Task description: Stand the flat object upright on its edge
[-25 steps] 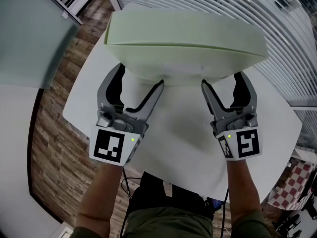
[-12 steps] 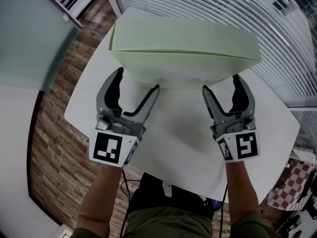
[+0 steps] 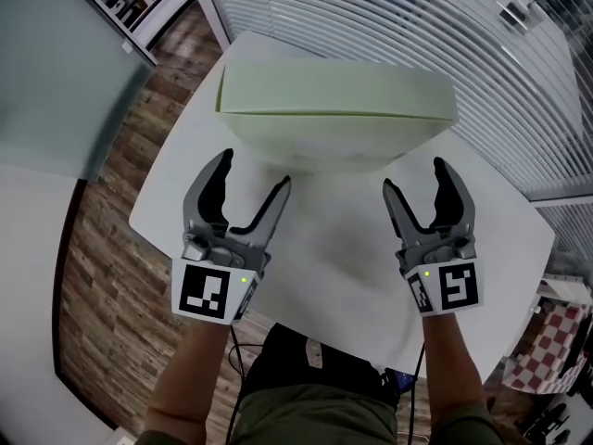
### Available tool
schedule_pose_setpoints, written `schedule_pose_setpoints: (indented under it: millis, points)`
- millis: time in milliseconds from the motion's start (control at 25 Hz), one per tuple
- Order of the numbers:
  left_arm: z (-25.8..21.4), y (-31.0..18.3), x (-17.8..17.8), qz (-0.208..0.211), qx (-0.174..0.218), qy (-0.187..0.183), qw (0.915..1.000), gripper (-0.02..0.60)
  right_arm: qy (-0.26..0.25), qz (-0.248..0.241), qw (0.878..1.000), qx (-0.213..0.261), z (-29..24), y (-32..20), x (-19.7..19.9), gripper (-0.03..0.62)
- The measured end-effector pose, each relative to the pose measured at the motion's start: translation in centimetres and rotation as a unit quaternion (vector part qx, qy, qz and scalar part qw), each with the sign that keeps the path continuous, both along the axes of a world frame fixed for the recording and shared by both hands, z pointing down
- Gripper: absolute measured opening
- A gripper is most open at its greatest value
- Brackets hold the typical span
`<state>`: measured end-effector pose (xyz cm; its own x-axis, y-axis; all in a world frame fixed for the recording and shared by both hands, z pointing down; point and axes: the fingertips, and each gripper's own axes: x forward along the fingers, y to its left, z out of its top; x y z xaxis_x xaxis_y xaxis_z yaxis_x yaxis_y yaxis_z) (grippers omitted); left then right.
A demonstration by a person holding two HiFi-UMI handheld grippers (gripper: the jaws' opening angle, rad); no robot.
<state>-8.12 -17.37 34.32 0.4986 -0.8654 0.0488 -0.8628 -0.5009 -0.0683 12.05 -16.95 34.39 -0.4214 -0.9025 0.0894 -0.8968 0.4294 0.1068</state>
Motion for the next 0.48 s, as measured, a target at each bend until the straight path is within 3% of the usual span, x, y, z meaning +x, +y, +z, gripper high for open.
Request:
schedule_pose_setpoints:
  millis: [120,280,480]
  points:
    - [-1.4,0.8,-0.1,0.001,0.008,-0.001,1.0,0.285,0.001,-0.005,1.0,0.007,-1.4,1.0,-0.1,0.339]
    - [-3.0,1.8,-0.1,0.003,0.015,-0.008,0.9999,0.242,-0.004,-0.013,1.0,0.019,-3.4,2.1,-0.7,0.284]
    - [-5.3,3.3,0.4,0.011,0.008,0.025,0.9996,0.191,-0.007,-0.022,0.999,0.023,-5.1,3.2,-1.5,0.252]
